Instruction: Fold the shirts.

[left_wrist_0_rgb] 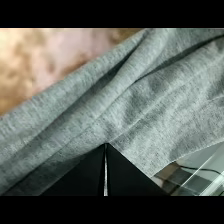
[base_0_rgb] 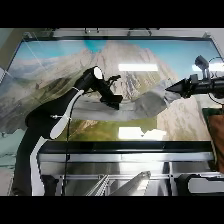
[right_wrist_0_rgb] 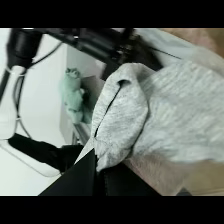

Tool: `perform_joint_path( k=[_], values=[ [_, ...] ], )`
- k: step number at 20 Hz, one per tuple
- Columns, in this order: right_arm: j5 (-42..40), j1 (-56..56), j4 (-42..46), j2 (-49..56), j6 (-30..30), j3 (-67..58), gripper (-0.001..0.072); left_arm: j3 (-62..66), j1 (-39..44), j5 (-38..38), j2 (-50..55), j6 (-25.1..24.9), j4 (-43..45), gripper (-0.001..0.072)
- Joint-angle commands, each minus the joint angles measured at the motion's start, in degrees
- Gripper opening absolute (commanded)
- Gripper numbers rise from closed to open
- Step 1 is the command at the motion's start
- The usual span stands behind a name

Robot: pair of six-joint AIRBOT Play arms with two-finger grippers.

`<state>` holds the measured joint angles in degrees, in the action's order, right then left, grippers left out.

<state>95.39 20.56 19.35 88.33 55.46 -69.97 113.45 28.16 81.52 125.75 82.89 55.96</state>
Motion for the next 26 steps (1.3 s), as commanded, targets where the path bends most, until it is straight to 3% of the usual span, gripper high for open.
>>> perform_joint_path(
  k=[1, 5, 8, 12, 14, 15, 16, 18, 20, 21, 22, 26],
  values=[
    [1.25, -1.14, -2.75, -4.07, 2.45, -0.50, 0.0018, 4.02, 2.05, 0.74, 0.98, -0.72, -6.82, 0.0000],
    [-16.17, -12.57, -3.28, -9.99, 2.43, -0.50, 0.0017, 7.15, -5.51, 10.86, -8.57, -4.79, -18.86, 0.0000],
    [-33.55, -28.96, -7.32, -9.60, -3.04, -0.50, 0.0018, 0.50, -16.28, 13.09, -20.83, -6.08, -21.44, 0.0001],
    [-64.26, -52.65, -7.85, -0.76, -7.74, -1.51, 0.0018, -6.34, -30.53, 12.31, -32.04, -8.04, -21.62, 0.0001],
    [-72.00, -60.28, -6.95, 8.61, -7.74, -6.23, 0.0019, -10.51, -34.27, 11.06, -35.19, -9.94, -21.64, 0.0002],
    [-71.45, -62.75, -6.93, 14.05, -7.76, -9.90, 0.0130, -12.96, -35.50, 10.88, -36.52, -10.75, -21.62, 0.0001],
    [-68.06, -64.67, -7.10, 19.47, -7.72, -14.38, 0.0447, -15.52, -36.33, 11.02, -37.79, -11.87, -21.62, 0.0002],
    [-62.01, -67.34, -7.21, 26.16, -7.69, -22.10, 0.0474, -20.35, -37.31, 10.82, -39.85, -14.08, -21.62, 0.0001],
    [-55.34, -66.99, -6.95, 26.51, -6.47, -24.39, 0.0450, -23.96, -37.88, 10.95, -41.20, -14.97, -21.59, 0.0001],
    [-50.97, -65.40, -6.49, 25.46, -5.18, -24.39, 0.0156, -25.33, -38.40, 11.06, -41.68, -15.06, -21.59, 0.0001],
    [-45.81, -63.01, -5.40, 24.09, -3.54, -24.37, 0.0047, -26.34, -38.82, 11.08, -42.05, -15.65, -21.59, 0.0001],
    [-31.45, -51.82, 9.03, 16.20, 9.22, -22.21, 0.0016, -29.73, -39.50, 10.93, -43.95, -17.00, -21.62, 0.0001]
  ],
)
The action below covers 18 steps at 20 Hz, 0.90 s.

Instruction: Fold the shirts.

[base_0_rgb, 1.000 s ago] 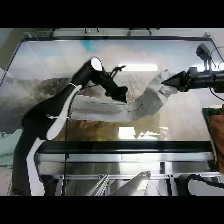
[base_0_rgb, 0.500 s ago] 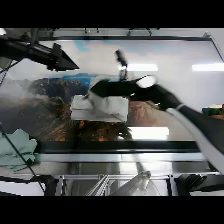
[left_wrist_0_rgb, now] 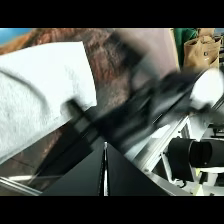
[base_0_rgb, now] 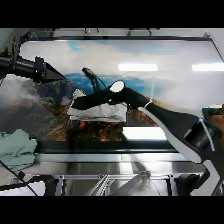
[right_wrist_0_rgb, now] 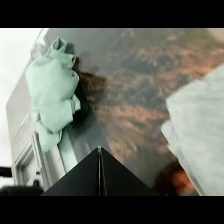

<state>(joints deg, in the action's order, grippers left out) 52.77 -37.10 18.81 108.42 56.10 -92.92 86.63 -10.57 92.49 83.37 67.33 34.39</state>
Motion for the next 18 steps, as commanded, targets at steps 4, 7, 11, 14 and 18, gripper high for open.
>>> perform_joint_path(
  k=[4, 7, 11, 14, 18],
  values=[
    [9.66, 16.20, 20.13, -18.62, 15.21, 17.62, 0.0016, -7.89, -0.94, -0.92, -5.81, -4.04, -0.07, 0.0001],
    [-1.31, 22.69, 22.73, -24.72, 20.72, 30.49, 0.0544, -11.74, -1.22, -5.25, -9.73, -4.76, -0.02, 0.0002],
    [-3.04, 25.05, 22.10, -19.28, 20.68, 32.20, 0.0665, -14.91, -0.81, -8.13, -11.50, -4.85, -0.02, 0.0002],
    [-3.48, 24.35, 17.79, -13.70, 20.31, 32.20, 0.0665, -15.19, 0.22, -7.85, -10.49, -5.70, 0.13, 0.0002],
    [-3.45, 22.38, 9.64, -8.50, 17.05, 32.17, 0.0654, -15.19, 1.49, -7.69, -10.32, -7.34, 0.02, 0.0001]
  ],
)
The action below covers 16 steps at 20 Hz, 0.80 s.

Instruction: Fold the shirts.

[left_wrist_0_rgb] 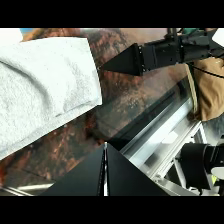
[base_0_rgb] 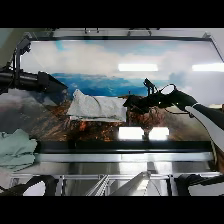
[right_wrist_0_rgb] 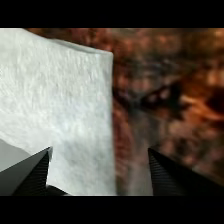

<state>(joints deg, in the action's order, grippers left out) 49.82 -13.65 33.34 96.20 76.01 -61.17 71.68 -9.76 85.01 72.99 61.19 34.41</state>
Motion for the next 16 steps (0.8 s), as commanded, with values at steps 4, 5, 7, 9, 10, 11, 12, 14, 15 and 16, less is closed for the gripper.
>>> perform_joint_path(
  k=[4, 5, 7, 9, 10, 11, 12, 14, 15, 16],
  values=[
    [-0.02, -2.69, -22.60, 5.62, -16.33, 0.35, 0.0390, -0.24, 1.03, -0.13, 0.07, -1.20, 0.00, 0.0001],
    [0.72, -2.71, -26.60, 5.57, -19.91, 0.31, 0.0240, -0.24, 1.03, -0.13, 0.07, -1.20, 0.02, 0.0001],
    [5.31, -2.51, -32.81, 5.42, -25.92, -0.37, 0.0016, -0.24, 1.03, -0.02, 0.07, -1.20, 0.02, 0.0001],
    [10.71, -1.66, -34.91, 3.78, -27.65, -1.18, 0.0017, -0.24, 1.03, 0.04, 0.07, -1.20, 0.02, 0.0001],
    [12.83, -0.74, -34.64, 1.92, -27.63, -1.46, 0.0016, -0.24, 1.03, 0.04, 0.07, -1.20, 0.02, 0.0001],
    [14.58, 0.72, -33.88, -1.01, -27.56, -1.46, 0.0016, -0.24, 1.03, 0.04, 0.07, -1.20, 0.02, 0.0001],
    [15.37, 2.67, -32.20, -4.79, -26.40, -1.46, 0.0017, -0.24, 1.03, 0.13, 0.07, -1.20, 0.02, 0.0001],
    [15.30, 7.65, -26.77, -13.99, -21.33, -1.51, 0.0017, -0.24, 1.03, 0.79, 0.07, -1.20, 0.02, 0.0001],
    [15.15, 10.45, -23.93, -18.75, -18.43, -1.60, 0.0016, -0.24, 1.03, 1.29, 0.07, -1.18, 0.02, 0.0001],
    [14.88, 13.70, -20.48, -23.96, -16.15, -1.66, 0.0017, -0.24, 1.03, 1.60, 0.07, -1.18, 0.02, 0.0001]
  ],
)
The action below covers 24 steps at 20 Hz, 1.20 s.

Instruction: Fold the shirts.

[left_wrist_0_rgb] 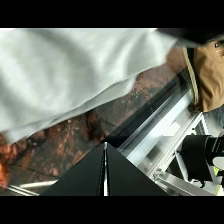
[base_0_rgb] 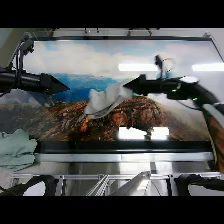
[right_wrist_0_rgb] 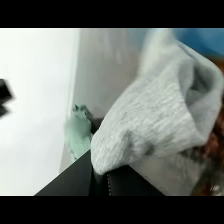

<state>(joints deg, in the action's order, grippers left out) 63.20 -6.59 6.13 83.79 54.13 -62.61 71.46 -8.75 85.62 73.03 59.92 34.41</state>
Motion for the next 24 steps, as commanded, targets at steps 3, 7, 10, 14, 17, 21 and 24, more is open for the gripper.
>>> perform_joint_path(
  k=[3, 7, 10, 14, 17, 21, 24],
  values=[
    [0.48, 16.98, 18.60, -26.36, 12.74, -0.24, 0.0017, -0.02, 0.02, 0.98, 0.02, 0.09, 0.02, 0.0001],
    [-2.23, 28.85, 29.03, -40.06, 13.92, -0.24, 0.0017, -0.02, 0.02, 0.94, 0.02, 1.11, -0.07, 0.0001],
    [-4.83, 40.76, 30.58, -41.03, 15.58, -0.26, 0.0017, -0.02, 0.04, 0.92, 0.02, 2.12, -0.09, 0.0001],
    [-4.66, 52.39, 30.49, -29.81, 15.43, -2.21, 0.0016, -0.02, 0.02, 0.87, 0.02, 2.10, -0.04, 0.0001],
    [-1.84, 53.88, 27.69, -17.79, 14.53, -10.97, 0.0016, -0.02, 0.04, 0.57, 0.02, 2.08, -0.02, 0.0001],
    [1.22, 52.96, 24.70, -7.89, 12.66, -29.64, 0.0016, -0.02, 0.02, -2.21, 0.02, 2.05, 0.07, 0.0001],
    [3.76, 54.29, 27.58, -4.02, 22.27, -40.59, 0.0016, -0.02, 0.04, -3.17, 0.02, 2.05, 0.07, 0.0001]
  ],
)
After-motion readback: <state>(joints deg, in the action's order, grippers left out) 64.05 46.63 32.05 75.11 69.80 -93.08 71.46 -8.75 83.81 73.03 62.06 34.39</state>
